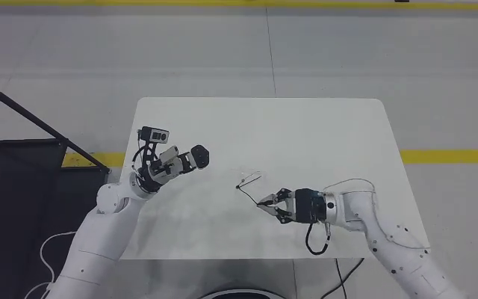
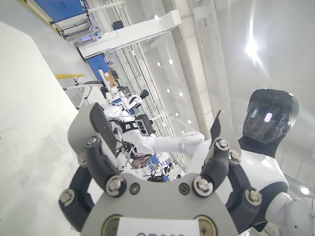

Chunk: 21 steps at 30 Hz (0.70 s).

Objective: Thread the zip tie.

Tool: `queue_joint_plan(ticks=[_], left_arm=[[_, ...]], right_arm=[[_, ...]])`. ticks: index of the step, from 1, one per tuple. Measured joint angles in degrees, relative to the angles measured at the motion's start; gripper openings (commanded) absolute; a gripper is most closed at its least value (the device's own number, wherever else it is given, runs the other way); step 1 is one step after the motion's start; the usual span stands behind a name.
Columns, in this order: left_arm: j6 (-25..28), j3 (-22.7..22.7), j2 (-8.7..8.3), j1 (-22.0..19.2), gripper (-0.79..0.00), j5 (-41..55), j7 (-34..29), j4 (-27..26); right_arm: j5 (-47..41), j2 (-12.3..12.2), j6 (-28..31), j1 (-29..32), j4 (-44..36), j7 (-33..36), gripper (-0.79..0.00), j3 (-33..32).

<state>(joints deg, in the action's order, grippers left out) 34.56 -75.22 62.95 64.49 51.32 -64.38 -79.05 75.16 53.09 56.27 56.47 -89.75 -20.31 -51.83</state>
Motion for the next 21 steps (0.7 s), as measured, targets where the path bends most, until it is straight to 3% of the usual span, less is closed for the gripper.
queue_joint_plan(ticks=[9,14,21], left_arm=[[0.00,0.00,0.00,0.00,0.000,0.00,0.00,0.00],[0.00,0.00,0.00,0.00,0.000,0.00,0.00,0.00],[0.00,0.00,0.00,0.00,0.000,0.00,0.00,0.00]], right_arm=[[0.57,0.15,-2.29,0.56,-0.25,0.80,-0.785,0.05],[0.34,0.03,-5.61,0.86,-5.94,16.09,-0.785,-0.55],[-8.53,-0.37,-10.99,1.37,-16.46,46.66,-0.785,-1.73]])
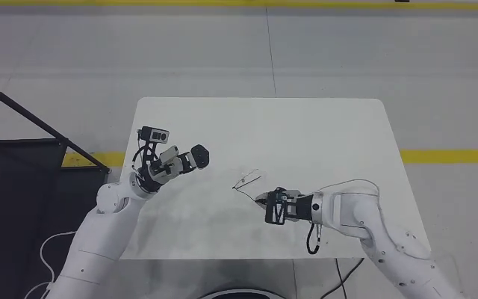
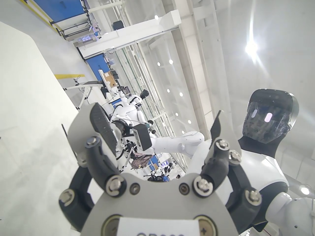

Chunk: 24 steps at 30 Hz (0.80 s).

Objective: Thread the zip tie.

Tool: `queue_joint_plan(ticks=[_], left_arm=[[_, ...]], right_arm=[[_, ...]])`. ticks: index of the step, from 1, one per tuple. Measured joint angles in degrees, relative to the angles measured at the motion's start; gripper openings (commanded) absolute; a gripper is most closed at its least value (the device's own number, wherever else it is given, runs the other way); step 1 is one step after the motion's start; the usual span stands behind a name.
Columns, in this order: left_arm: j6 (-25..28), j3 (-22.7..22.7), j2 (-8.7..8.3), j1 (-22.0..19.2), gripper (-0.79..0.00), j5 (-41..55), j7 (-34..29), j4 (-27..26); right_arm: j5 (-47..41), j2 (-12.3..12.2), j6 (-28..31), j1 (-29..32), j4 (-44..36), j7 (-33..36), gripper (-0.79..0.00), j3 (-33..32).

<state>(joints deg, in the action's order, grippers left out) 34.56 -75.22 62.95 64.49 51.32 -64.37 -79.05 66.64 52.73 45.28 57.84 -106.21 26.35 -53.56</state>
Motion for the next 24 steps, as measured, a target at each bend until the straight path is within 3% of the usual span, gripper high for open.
queue_joint_plan(ticks=[4,10,14,24], left_arm=[[0.00,0.00,0.00,0.00,0.000,0.00,0.00,0.00],[0.00,0.00,0.00,0.00,0.000,0.00,0.00,0.00],[0.00,0.00,0.00,0.00,0.000,0.00,0.00,0.00],[0.00,0.00,0.00,0.00,0.000,0.00,0.00,0.00]], right_arm=[[-5.62,-0.03,-2.86,-1.49,-4.55,17.14,-0.785,0.48],[-10.69,0.48,-7.56,-5.15,-8.84,35.95,-0.785,2.95],[-10.08,1.70,-12.40,-8.62,-8.96,43.41,-0.785,6.71],[-8.65,6.90,-20.90,-19.00,-4.40,53.31,-0.785,18.53]])
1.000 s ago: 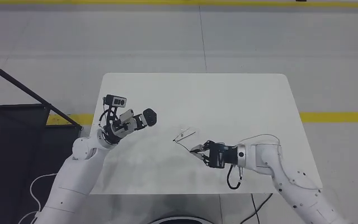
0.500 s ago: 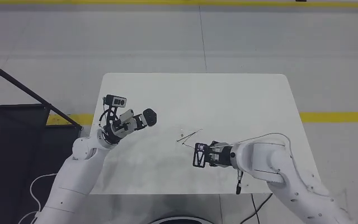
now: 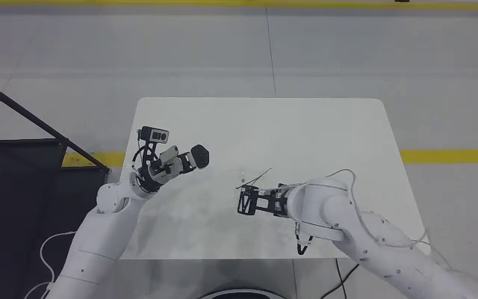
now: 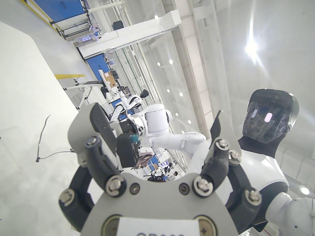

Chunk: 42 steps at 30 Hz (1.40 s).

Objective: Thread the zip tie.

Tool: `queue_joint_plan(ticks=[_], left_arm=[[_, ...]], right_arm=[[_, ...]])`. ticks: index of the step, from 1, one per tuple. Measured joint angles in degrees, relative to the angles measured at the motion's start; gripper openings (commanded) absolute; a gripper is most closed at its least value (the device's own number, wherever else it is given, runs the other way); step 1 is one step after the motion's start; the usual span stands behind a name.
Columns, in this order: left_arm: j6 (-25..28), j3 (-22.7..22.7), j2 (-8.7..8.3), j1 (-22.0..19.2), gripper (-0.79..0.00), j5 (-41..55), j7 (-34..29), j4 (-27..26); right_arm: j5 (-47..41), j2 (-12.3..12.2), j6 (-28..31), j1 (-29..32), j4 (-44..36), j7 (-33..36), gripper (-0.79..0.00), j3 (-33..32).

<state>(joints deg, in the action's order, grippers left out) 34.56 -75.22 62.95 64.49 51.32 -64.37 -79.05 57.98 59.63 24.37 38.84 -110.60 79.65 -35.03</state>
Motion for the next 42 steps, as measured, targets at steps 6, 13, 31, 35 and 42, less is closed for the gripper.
queue_joint_plan(ticks=[6,13,31,35,42], left_arm=[[0.00,0.00,0.00,0.00,0.000,0.00,0.00,0.00],[0.00,0.00,0.00,0.00,0.000,0.00,0.00,0.00],[0.00,0.00,0.00,0.00,0.000,0.00,0.00,0.00],[0.00,0.00,0.00,0.00,0.000,0.00,0.00,0.00],[0.00,0.00,0.00,0.00,0.000,0.00,0.00,0.00]], right_arm=[[-0.28,3.82,-5.62,-6.02,4.94,5.49,-0.785,5.78],[-1.54,8.90,-8.75,-11.65,11.67,8.38,-0.785,11.74],[-4.10,16.19,-10.84,-17.13,22.25,8.35,-0.683,16.85],[-4.18,16.55,-11.02,-17.46,22.90,8.35,-0.686,17.28],[-4.24,16.35,-11.69,-17.91,22.88,8.35,-0.659,17.62]])
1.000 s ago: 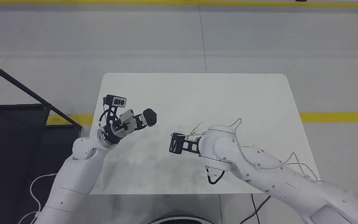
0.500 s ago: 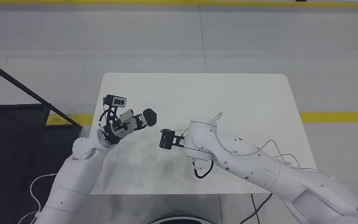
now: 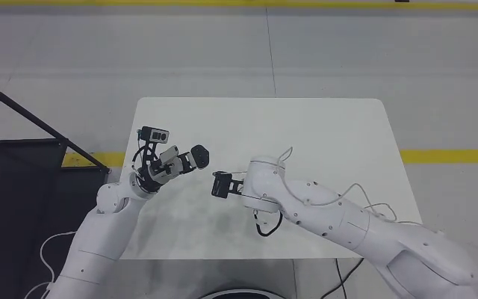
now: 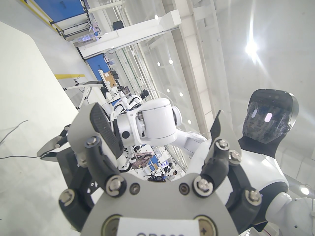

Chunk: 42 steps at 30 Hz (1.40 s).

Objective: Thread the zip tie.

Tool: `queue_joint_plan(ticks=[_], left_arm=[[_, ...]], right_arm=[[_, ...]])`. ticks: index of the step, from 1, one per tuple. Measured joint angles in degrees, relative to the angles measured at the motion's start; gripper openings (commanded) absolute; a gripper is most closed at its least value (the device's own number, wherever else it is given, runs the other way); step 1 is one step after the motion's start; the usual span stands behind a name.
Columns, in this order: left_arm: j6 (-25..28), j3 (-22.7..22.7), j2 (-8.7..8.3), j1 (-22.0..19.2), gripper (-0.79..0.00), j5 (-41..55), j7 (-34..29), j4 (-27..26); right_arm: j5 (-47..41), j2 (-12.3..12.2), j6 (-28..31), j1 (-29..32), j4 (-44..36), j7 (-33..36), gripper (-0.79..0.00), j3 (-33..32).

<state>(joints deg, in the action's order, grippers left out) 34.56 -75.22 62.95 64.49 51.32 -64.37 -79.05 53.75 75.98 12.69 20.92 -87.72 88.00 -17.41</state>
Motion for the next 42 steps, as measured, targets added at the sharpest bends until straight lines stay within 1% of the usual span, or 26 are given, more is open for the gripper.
queue_joint_plan(ticks=[3,6,7,11,12,14,15,16,17,23,27,30,36,42], left_arm=[[0.00,0.00,0.00,0.00,0.000,0.00,0.00,0.00],[0.00,0.00,0.00,0.00,0.000,0.00,0.00,0.00],[0.00,0.00,0.00,0.00,0.000,0.00,0.00,0.00],[0.00,0.00,0.00,0.00,0.000,0.00,0.00,0.00],[0.00,0.00,0.00,0.00,0.000,0.00,0.00,0.00],[0.00,0.00,0.00,0.00,0.000,0.00,0.00,0.00],[0.00,0.00,0.00,0.00,0.000,0.00,0.00,0.00],[0.00,0.00,0.00,0.00,0.000,0.00,0.00,0.00],[0.00,0.00,0.00,0.00,0.000,0.00,0.00,0.00],[0.00,0.00,0.00,0.00,0.000,0.00,0.00,0.00],[0.00,0.00,0.00,0.00,0.000,0.00,0.00,0.00],[0.00,0.00,0.00,0.00,0.000,0.00,0.00,0.00],[0.00,0.00,0.00,0.00,0.000,0.00,0.00,0.00],[0.00,0.00,0.00,0.00,0.000,0.00,0.00,0.00]], right_arm=[[0.12,-0.58,-0.50,0.11,-1.07,0.00,-0.533,-0.13],[0.50,-1.38,-1.17,0.36,-2.91,0.00,-0.477,-0.15],[0.75,-1.75,-1.62,0.40,-3.66,0.00,-0.431,-0.17],[1.64,-3.21,-3.22,0.40,-6.28,0.00,-0.299,-0.92],[1.86,-3.59,-3.56,0.50,-7.10,0.00,-0.249,-1.13],[2.80,-4.52,-4.63,0.93,-9.34,0.00,-0.105,-1.69],[3.32,-4.94,-5.18,1.19,-10.44,0.00,-0.080,-1.98],[4.11,-5.50,-6.00,1.62,-12.04,0.00,-0.022,-2.47],[4.78,-5.90,-6.69,1.99,-13.32,0.00,0.000,-2.92],[11.31,-8.37,-10.98,6.11,-21.57,-0.75,0.000,-7.39],[16.76,-10.22,-12.73,10.67,-25.95,-5.12,0.000,-11.61],[20.67,-11.80,-13.48,15.36,-29.67,-10.12,0.000,-15.37],[23.24,-15.03,-10.81,25.85,-35.25,-21.58,0.000,-25.01],[22.64,-17.85,-6.23,37.94,-39.42,-36.85,0.000,-36.08]])
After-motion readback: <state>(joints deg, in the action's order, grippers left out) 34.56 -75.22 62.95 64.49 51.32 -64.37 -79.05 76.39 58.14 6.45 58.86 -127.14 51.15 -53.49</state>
